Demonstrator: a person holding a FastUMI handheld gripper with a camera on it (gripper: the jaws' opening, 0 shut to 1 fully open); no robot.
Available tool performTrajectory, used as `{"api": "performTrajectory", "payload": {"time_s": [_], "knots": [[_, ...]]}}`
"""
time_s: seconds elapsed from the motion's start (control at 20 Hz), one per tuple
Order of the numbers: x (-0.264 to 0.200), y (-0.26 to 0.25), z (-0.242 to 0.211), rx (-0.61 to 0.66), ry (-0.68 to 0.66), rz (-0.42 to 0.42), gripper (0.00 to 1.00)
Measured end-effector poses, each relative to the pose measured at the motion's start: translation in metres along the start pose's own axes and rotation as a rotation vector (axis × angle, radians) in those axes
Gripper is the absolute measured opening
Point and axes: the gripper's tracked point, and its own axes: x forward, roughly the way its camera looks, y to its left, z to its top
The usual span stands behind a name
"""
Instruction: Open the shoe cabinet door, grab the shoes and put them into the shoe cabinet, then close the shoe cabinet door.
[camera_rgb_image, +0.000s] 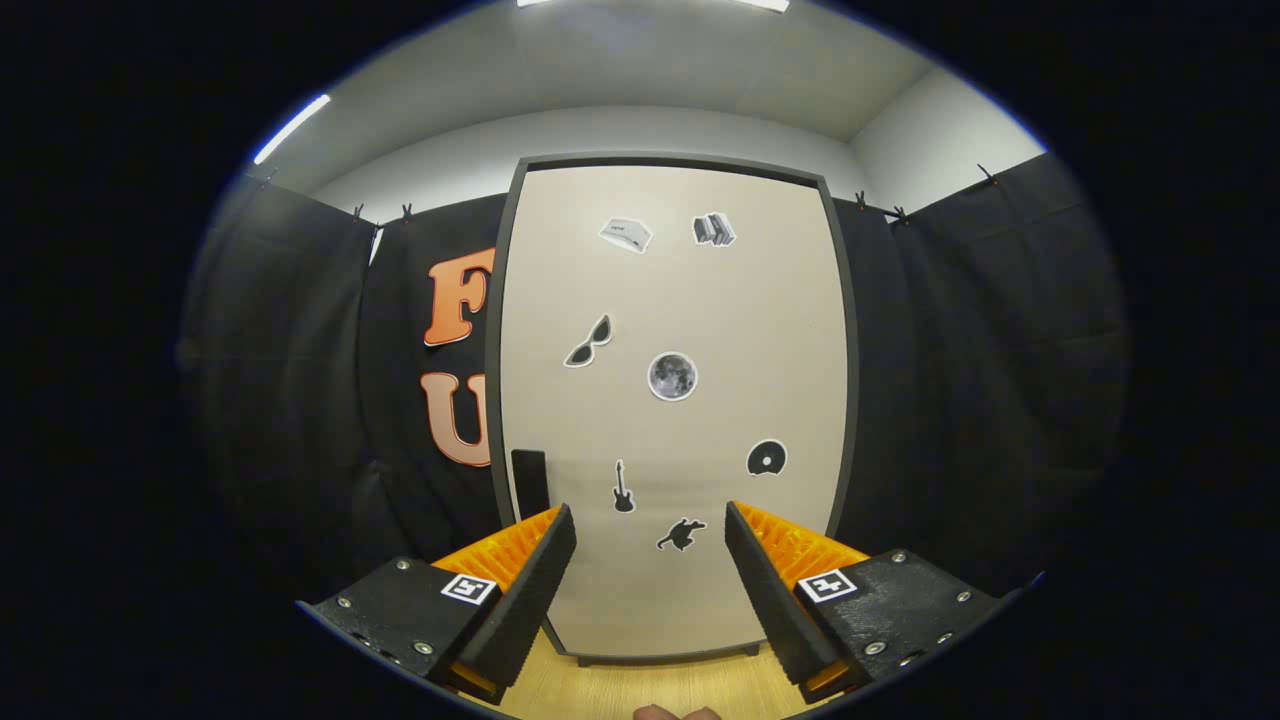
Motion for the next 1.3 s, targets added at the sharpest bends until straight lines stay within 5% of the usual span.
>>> {"api": "performTrajectory", "payload": {"time_s": [0.65,1.3], "knots": [[-0.143,-0.113,0.015,0.046,-0.03,0.066,0.94],[-0.176,-0.156,0.027,0.044,-0.064,0.027,0.94]]}}
